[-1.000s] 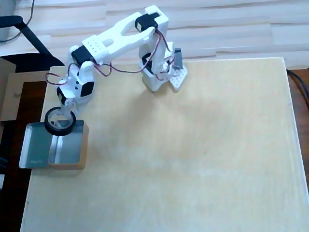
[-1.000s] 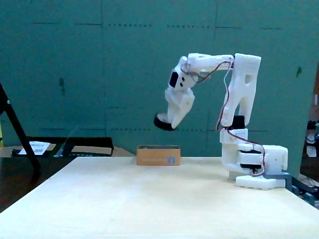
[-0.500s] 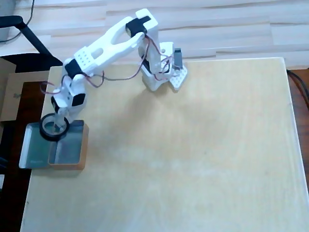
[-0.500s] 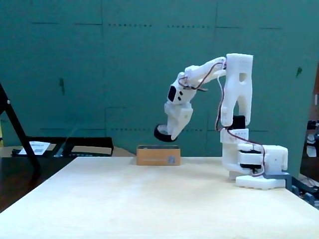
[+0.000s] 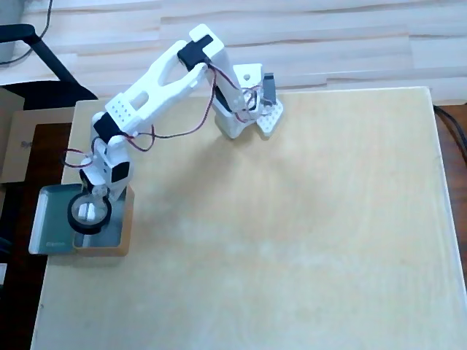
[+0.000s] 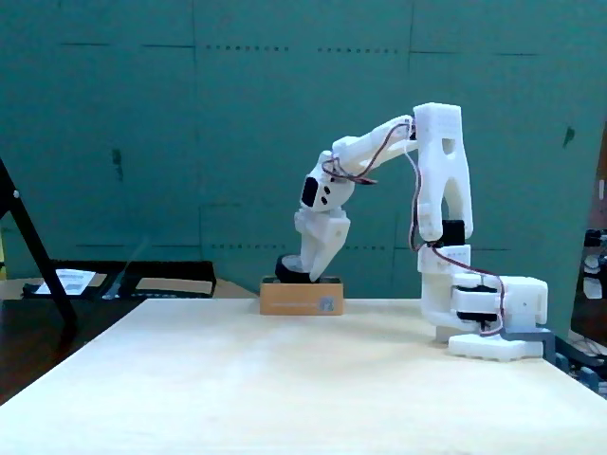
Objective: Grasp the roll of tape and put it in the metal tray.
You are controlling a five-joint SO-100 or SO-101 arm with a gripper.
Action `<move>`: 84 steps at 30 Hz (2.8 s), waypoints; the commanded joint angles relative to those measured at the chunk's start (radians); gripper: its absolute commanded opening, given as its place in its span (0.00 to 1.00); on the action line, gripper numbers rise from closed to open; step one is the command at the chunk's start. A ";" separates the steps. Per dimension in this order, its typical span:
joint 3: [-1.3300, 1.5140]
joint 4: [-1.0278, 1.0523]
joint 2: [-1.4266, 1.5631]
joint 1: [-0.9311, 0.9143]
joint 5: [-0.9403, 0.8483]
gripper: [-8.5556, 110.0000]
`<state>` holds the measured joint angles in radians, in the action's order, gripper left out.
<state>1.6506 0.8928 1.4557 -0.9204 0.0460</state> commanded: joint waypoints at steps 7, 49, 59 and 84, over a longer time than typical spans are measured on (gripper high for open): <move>-0.052 0.054 0.015 0.011 -0.005 0.14; -0.249 0.672 1.164 0.839 0.006 0.14; 0.377 0.518 1.819 0.864 -0.003 0.10; 1.256 0.291 1.951 0.865 -0.006 0.07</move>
<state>2.8777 1.1980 3.1155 -0.0644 0.0460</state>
